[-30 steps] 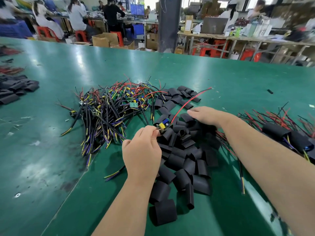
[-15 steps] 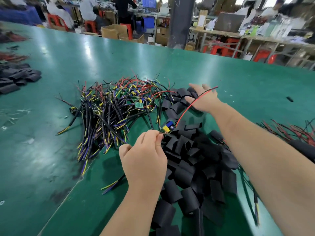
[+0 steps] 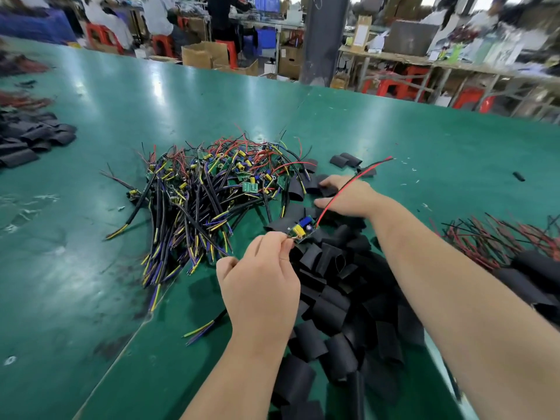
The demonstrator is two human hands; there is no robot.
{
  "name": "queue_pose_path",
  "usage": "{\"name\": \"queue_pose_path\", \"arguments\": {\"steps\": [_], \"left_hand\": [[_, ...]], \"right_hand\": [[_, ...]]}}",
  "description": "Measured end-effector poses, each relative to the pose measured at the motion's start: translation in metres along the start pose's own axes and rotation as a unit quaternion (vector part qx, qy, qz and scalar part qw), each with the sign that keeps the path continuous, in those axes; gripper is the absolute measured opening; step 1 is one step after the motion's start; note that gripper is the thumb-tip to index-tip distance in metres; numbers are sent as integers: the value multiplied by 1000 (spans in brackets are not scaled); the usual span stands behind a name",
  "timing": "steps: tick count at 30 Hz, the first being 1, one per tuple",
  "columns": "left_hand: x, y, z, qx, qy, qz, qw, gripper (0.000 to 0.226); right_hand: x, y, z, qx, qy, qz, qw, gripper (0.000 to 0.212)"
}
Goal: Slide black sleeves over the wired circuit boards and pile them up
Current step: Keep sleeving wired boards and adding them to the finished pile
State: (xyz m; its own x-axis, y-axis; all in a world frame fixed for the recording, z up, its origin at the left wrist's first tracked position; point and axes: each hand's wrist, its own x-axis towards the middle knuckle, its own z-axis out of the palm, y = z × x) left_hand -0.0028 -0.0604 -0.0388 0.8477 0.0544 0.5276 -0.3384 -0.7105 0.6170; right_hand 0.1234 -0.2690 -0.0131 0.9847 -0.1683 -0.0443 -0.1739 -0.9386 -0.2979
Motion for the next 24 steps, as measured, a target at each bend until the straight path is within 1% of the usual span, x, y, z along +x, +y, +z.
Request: {"name": "queue_pose_path", "arguments": {"steps": [3,5,7,9,10,12,14,15,17,19,21,23,24], "left_hand": [[0,2,-2,-6,-3,-12,1000,32],[0,2,-3,-10,-8,-26,1000,28],[0,3,-3,-15,-9,-34,999,28],[0,3,-4,-24,-4,-34,999,28],[0,3,-4,-29,-2,-33,999,28],[0,3,-4,-34,1,-34,999,29],[1,4,-4,-37,4,-34,999,28],[0,3,-4,-38,4,-35,999,27],[0,2,-3,-40,2,-36,999,23],[0,2,-3,-42,2,-32,999,20],[0,4,-2,-48,4,-19,999,20],[0,5,-2,-55,5,0,998,22],[-1,5,-2,-58,2,7,998,22]], "right_hand": [[-38,-11,-2,45,-16,-62,997,37],[-59,-18,-2,117,-15,-100,988,33],[-79,-23,-5,205,20,-118,971,31],[-95,-27,-12,264,85,-129,952,34],[-102,-29,-16,293,104,-131,941,37],[-116,-31,-26,360,93,-138,918,46],[-130,-33,-33,400,43,-129,906,60],[-136,-33,-35,389,27,-120,913,64],[-147,-33,-36,308,36,-94,946,65],[-158,-31,-34,230,76,-78,967,49],[-172,-27,-28,167,101,-84,977,30],[-186,-23,-20,98,97,-92,986,15],[-192,-21,-15,56,87,-96,990,10]]}}
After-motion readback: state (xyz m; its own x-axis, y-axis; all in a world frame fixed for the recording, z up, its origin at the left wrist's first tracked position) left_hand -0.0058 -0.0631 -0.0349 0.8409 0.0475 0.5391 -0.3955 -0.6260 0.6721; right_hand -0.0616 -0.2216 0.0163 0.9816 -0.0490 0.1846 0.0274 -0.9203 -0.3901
